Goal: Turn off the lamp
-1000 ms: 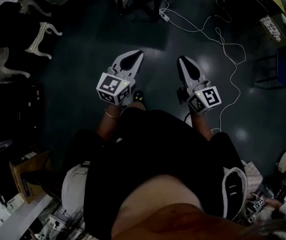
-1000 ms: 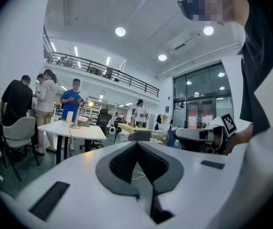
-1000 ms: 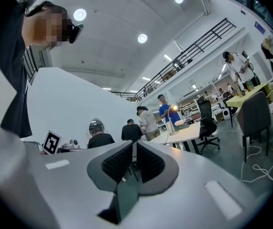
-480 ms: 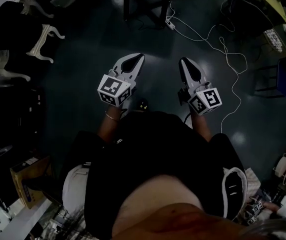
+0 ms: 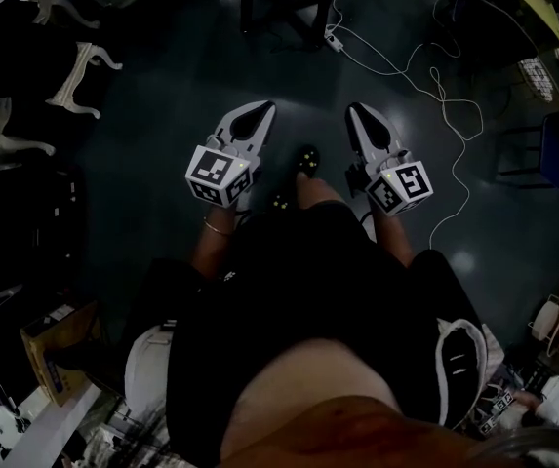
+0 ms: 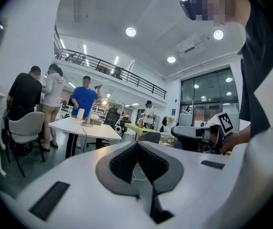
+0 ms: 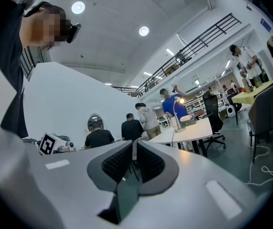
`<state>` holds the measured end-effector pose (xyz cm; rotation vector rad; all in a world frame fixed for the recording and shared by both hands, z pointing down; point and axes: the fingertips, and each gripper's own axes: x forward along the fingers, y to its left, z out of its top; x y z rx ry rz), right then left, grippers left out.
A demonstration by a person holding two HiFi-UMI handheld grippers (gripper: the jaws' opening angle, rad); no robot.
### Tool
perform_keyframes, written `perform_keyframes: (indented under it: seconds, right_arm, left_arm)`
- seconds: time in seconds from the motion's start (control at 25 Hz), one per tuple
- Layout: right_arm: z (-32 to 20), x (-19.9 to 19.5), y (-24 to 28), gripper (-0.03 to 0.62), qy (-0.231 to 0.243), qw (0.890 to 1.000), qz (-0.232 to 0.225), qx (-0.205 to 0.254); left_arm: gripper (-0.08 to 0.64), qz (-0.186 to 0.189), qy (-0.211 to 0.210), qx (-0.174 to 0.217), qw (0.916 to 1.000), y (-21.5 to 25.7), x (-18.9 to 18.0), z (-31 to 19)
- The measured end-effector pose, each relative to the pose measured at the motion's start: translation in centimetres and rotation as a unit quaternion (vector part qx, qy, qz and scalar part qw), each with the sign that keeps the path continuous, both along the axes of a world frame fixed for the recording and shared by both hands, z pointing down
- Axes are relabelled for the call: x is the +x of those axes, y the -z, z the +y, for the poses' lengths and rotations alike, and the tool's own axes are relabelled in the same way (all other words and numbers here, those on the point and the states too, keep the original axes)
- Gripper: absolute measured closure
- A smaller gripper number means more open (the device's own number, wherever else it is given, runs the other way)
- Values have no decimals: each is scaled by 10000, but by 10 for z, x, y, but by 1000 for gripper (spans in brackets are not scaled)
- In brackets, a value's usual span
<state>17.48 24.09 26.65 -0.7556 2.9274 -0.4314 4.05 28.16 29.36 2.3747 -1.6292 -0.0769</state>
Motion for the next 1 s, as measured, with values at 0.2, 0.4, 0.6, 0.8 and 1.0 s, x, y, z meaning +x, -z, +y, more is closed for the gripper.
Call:
perform_keyframes:
  seconds: [0.2, 0.4, 0.6, 0.8, 1.0]
  right_arm:
    - [-30, -16, -3, 591, 194, 9998, -34, 18]
    - [-63, -39, 0, 591, 326, 9994, -93, 53]
    - [-109, -40, -7, 591, 267, 9996, -110, -15]
    - [-154, -38, -13, 591, 238, 9997, -100, -47]
    - [-194, -32, -14, 591, 250, 9995, -130, -136]
  left_arm:
    - [553, -78, 265, -100, 9996, -5, -18, -14]
    - [553, -144, 468, -121, 9987, -5, -41, -41]
    - [553, -216, 400, -128, 9989, -5, -44, -87]
    - [554, -315, 347, -158, 9988, -1, -45, -140]
    - [554, -192, 308, -118, 9993, 4, -35, -186]
